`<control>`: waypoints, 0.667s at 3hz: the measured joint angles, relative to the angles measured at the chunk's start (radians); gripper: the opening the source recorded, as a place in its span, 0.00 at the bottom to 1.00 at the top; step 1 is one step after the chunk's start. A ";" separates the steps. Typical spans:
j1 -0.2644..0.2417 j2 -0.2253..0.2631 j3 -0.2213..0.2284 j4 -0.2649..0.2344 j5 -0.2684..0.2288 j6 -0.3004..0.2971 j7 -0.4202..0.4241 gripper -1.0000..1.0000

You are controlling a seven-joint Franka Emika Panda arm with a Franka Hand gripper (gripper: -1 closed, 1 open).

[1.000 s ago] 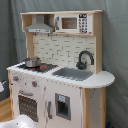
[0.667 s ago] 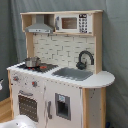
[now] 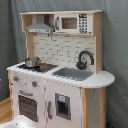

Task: Play with the kitchen

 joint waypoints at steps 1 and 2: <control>0.019 -0.005 -0.001 -0.040 -0.041 0.001 -0.097 1.00; 0.036 -0.005 -0.001 -0.085 -0.068 0.023 -0.194 1.00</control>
